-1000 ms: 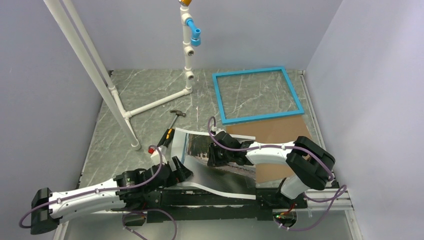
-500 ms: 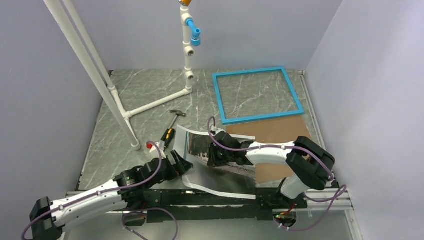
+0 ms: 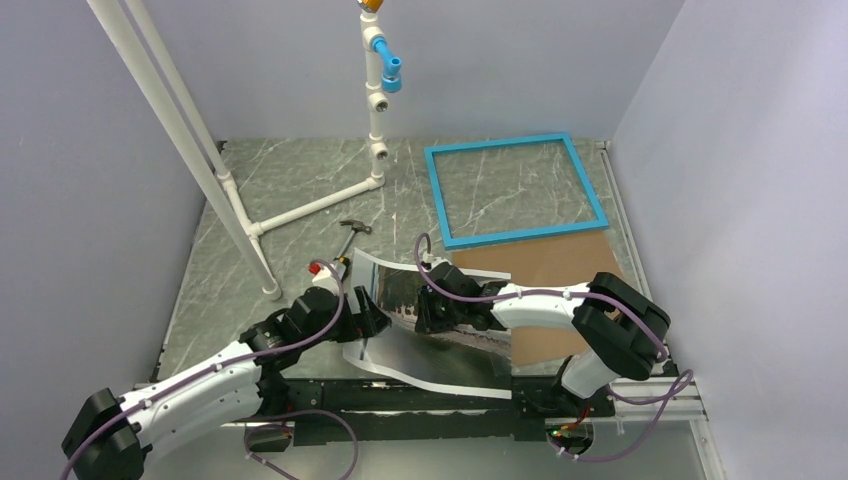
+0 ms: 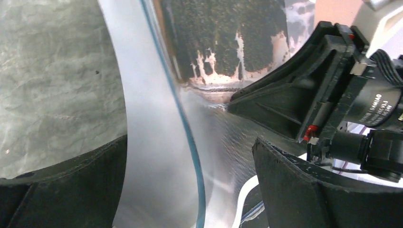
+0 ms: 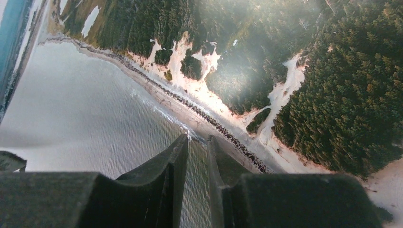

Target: Take the photo out of the frame

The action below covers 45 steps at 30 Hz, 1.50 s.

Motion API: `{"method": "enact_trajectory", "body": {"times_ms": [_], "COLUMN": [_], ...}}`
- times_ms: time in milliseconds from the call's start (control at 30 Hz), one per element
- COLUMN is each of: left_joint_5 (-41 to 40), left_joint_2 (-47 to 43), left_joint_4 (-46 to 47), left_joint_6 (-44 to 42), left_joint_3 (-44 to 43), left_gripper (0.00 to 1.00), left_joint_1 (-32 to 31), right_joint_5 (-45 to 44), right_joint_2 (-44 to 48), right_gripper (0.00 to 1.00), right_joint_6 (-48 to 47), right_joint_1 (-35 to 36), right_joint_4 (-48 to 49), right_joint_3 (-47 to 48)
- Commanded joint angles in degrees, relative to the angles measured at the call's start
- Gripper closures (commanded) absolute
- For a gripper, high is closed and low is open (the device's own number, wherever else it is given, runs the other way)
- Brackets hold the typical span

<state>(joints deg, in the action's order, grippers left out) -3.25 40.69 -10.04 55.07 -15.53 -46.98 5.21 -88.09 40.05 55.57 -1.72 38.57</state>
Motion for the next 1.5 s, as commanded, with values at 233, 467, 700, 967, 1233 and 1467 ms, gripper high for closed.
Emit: {"method": "enact_trajectory", "body": {"times_ms": [233,467,700,967,1233,1467], "left_joint_5": [8.0,7.9,7.7,3.5,4.0,5.5], "left_joint_2": [-3.8,-9.9,-4.5,-3.5,-4.3,-4.7], "left_joint_4": [-4.9,-7.2,-5.7,-14.2,-14.5,-12.7], "left_joint_6": [-4.2,1.5,1.9,-1.1,-2.0,-1.8], "left_joint_3": [-3.0,0.7,0.8,-3.5,-3.8,-3.4], "left_gripper": [0.03,0.19,0.44,0.66,0.70,0.94], "left_joint_1": [2.0,2.2,2.5,2.5,2.5,2.5], "right_joint_5": [-1.1,-1.1,-1.6,-2.4,-2.5,-2.9], "right_joint_2": [-3.1,-2.2,-0.8,1.4,2.3,4.6], "right_gripper": [0.76,0.76,0.76,0.76,0.76,0.76], "right_joint_6": [-2.4,-2.5,-2.5,-2.1,-2.1,-1.9], "right_joint_1": [0.0,0.1,0.0,0.1,0.1,0.2], "right_joint_4": [-8.1,-8.7,-9.6,-10.5,-10.7,-11.8], "right_joint_3": [0.2,1.2,1.0,0.3,0.3,-0.5]}}
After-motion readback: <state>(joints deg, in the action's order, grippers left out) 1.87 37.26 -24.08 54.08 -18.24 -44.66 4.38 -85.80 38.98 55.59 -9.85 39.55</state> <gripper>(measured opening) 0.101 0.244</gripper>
